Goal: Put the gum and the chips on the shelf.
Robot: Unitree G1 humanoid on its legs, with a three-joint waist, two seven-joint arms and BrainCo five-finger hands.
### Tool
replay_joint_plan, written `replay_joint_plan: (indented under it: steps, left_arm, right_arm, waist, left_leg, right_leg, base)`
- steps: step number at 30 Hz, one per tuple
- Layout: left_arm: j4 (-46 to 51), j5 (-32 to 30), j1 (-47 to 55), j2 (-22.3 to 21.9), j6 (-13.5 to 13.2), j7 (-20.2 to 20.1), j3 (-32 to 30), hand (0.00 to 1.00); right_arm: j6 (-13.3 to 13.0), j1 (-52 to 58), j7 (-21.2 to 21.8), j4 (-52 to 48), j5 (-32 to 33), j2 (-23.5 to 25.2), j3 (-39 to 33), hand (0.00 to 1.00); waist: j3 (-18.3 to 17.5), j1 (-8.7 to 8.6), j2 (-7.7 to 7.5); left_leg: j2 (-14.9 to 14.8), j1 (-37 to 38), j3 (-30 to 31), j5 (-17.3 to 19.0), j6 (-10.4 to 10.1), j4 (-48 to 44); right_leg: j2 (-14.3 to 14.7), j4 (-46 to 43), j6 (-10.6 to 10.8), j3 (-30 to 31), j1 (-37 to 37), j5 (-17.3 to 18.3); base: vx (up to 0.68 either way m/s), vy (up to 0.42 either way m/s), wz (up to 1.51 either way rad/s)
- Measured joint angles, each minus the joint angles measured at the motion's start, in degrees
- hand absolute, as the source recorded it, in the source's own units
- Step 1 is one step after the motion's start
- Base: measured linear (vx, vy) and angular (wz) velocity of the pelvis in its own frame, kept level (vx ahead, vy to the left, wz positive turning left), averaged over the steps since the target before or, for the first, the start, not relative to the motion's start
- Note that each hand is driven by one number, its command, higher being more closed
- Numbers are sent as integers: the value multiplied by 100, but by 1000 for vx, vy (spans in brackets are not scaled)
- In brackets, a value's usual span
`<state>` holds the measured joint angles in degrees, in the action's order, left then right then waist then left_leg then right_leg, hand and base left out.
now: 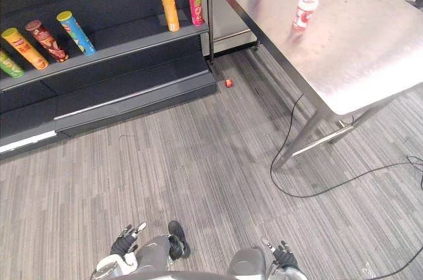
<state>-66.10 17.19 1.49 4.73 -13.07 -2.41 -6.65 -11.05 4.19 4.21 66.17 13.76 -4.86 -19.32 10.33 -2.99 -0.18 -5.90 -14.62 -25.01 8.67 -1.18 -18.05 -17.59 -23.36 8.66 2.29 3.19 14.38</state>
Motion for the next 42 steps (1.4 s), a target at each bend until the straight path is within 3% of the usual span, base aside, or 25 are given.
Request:
replay_joint_plan:
  steps: [1, 3, 4, 5, 6, 8, 9, 10, 12, 13, 14, 15, 17, 19, 22, 25, 27, 28, 31, 32, 33, 34, 37, 40, 42]
  left_arm:
    - [1, 0, 3, 5, 3, 3, 13, 0]
    - [-1, -4, 83, 21, 66, 3, 26, 0]
    - [3, -4, 150, 40, 77, 10, 148, 0]
    - [5, -17, 182, 67, 83, 12, 263, 0]
    - [4, -20, 199, 67, 90, 11, 322, 0]
    - [2, -56, 200, 34, 118, 7, 505, 0]
    - [-4, -70, 201, 6, 128, 5, 546, 0]
    - [-6, -99, 202, -4, 132, 3, 546, 0]
    - [-19, -226, 222, -15, 175, -5, 409, 0]
    - [-24, -225, 231, -19, 194, -6, 392, 0]
    - [-59, -225, 176, -10, 208, 5, 365, 0]
    - [-177, -241, 132, -187, 199, -17, 350, 0]
    - [-227, -268, 39, -252, 199, -26, 361, 0]
    - [-217, -280, -15, -260, 198, -47, 365, 0]
    - [-216, -280, -22, -254, 204, -57, 341, 0]
    - [-212, -272, -31, -253, 208, -59, 321, 0]
    - [-213, -266, -74, -261, 223, -56, 259, 0]
    - [-213, -261, -138, -242, 241, -48, 193, 0]
    - [-207, -142, -64, -191, 238, -23, 176, 0]
    - [-195, 12, 23, -206, 224, -20, 170, 0]
    - [-197, 46, 53, -178, 224, -20, 156, 0]
    - [-199, 59, 52, -193, 225, -21, 61, 0]
    - [-120, 77, 98, -197, 179, -23, -68, 0]
    - [-88, 71, 109, -189, 105, -24, -125, 0]
    - [-112, 54, 101, -194, 106, -25, -236, 0]
  right_arm:
    - [0, 13, 0, -1, 0, 7, -17, 0]
    - [18, 66, 8, -9, -10, 25, -28, 0]
    - [14, 59, 7, -48, -10, 18, 12, 0]
    - [6, 43, 9, -99, -9, 9, 27, 0]
    - [-4, 39, 6, -135, -7, -2, 75, 0]
    - [-12, 33, 7, -258, -5, -58, 205, 0]
    - [-11, 32, 7, -260, -7, -73, 232, 0]
    - [-11, 37, 7, -260, -7, -72, 243, 0]
    - [-11, 28, 4, -266, -10, -76, 379, 0]
    - [-11, 32, 4, -269, -11, -81, 414, 0]
    - [-8, 73, 8, -244, -14, -115, 458, 0]
    - [-2, -42, 1, -217, -18, -271, 439, 0]
    - [-37, -294, -1, -217, -19, -321, 399, 0]
    - [-41, -302, 9, -216, -23, -316, 410, 0]
    - [-37, -269, 17, -215, -20, -318, 446, 0]
    - [-34, -184, 21, -213, -20, -320, 442, 0]
    - [-9, -179, 20, -166, -19, -318, 411, 0]
    - [-2, -184, 19, -85, -14, -320, 402, 0]
    - [7, -184, 13, -20, 27, -330, 446, 0]
    - [7, -183, 11, -1, 32, -380, 435, 0]
    - [5, -189, 8, -2, 47, -428, 388, 0]
    - [4, -173, 5, 20, 91, -470, 330, 0]
    - [19, -117, 7, 217, 311, -586, 104, 0]
    - [12, -41, 8, 226, 424, -633, -167, 0]
    - [14, 70, 5, 230, 433, -640, -293, 0]
  waist:
    - [-13, -6, -14]
    - [-14, 28, -63]
    - [-8, 11, -43]
    - [30, 7, 19]
    - [42, 0, 38]
    - [74, -17, 99]
    - [80, -30, 115]
    - [79, -39, 117]
    - [82, -153, 114]
    - [80, -162, 109]
    - [99, -165, 78]
    - [152, -95, 407]
    - [229, -150, 524]
    - [274, -150, 450]
    - [274, -154, 418]
    - [228, -163, 397]
    - [197, -166, 364]
    - [186, -163, 343]
    - [184, -137, 343]
    - [168, -124, 307]
    - [152, -124, 342]
    - [148, -125, 350]
    - [141, -45, 301]
    - [119, 27, 266]
    - [109, 14, 269]
  left_leg:
    - [98, 101, 0, 37, 17, 24]
    - [354, 731, -114, 205, 158, 230]
    - [427, 1179, -188, 301, 248, 402]
    - [445, 1613, -293, 374, 274, 588]
    - [445, 1815, -330, 381, 275, 691]
    - [419, 2399, -443, 379, 272, 1004]
    - [372, 2620, -497, 379, 272, 1130]
    - [340, 2697, -548, 378, 269, 1165]
    - [263, 2896, -597, 391, 195, 1289]
    - [263, 2945, -596, 415, 99, 1331]
    - [336, 3116, -598, 478, -225, 1447]
    - [86, 3109, -695, 436, -397, 1609]
    - [54, 3162, -741, 242, -461, 1679]
    - [39, 3311, -720, 53, -562, 1711]
    - [-26, 3393, -722, -207, -809, 1623]
    - [-39, 3339, -726, -353, -819, 1318]
    - [-101, 3064, -723, -381, -862, 745]
    - [-272, 2749, -716, -456, -993, -31]
    - [-793, 2227, -723, -1304, -991, -1759]
    - [-958, 2031, -695, -1276, -1152, -2415]
    - [-963, 1910, -668, -972, -1208, -2761]
    - [-880, 1744, -598, -530, -1107, -2998]
    - [-748, 1434, -580, 208, -705, -2752]
    - [-711, 1148, -198, 229, -536, -905]
    - [-654, 1087, 391, 11, -474, 314]
  right_leg:
    - [-59, -310, 40, 123, 95, -113]
    - [-187, -1817, -45, 414, 537, -867]
    - [-212, -2653, -7, 508, 838, -1690]
    - [-145, -3447, 20, 487, 1139, -1762]
    - [-114, -3830, -86, 389, 1309, -1686]
    - [-37, -4414, -490, -409, 1837, -1068]
    - [-42, -4164, -660, -1011, 2018, -672]
    - [-33, -3888, -697, -1324, 2074, -554]
    - [84, -2018, -743, -2285, 2109, -558]
    - [176, -1363, -650, -2336, 2088, -657]
    - [351, -396, -1295, -2476, 1958, -1099]
    - [717, -240, -1326, -2541, 1923, -1151]
    - [825, -332, -1495, -2526, 1962, -987]
    - [827, -533, -1526, -2530, 1936, -727]
    - [817, -519, -1286, -2626, 1748, -440]
    - [698, -475, -1175, -2696, 1640, -284]
    - [624, -470, -1193, -2692, 1645, -252]
    - [598, -379, -1214, -2689, 1588, -238]
    - [724, -77, -1217, -2601, 1240, -238]
    - [879, -54, -1239, -2231, 1212, -227]
    - [991, -53, -1271, -1978, 1171, -220]
    - [1109, -29, -1344, -1669, 1056, -246]
    - [1354, 148, -1302, -951, 656, -236]
    - [1455, 314, -1284, -217, 516, -236]
    - [1401, 343, -1160, 55, 551, -258]
  base:
    - [450, 286, 20]
    - [487, 269, -2]
    - [411, 180, -34]
    - [397, 159, -38]
    - [379, 113, -43]
    - [408, 60, -35]
    - [360, 6, -24]
    - [357, -53, -13]
    - [377, -133, 7]
    - [432, -208, 10]
    - [449, -178, -34]
    - [417, -161, -47]
    - [286, -130, -49]
    - [254, -192, -12]
    - [184, -140, 10]
    - [84, -39, 10]
    - [70, -51, 3]
    - [63, -93, -16]
    - [131, -41, -82]
    - [119, 42, -122]
    - [186, 64, -150]
    - [174, 56, -119]
    - [165, 91, -143]
    - [121, 230, -173]
    - [85, 262, -137]
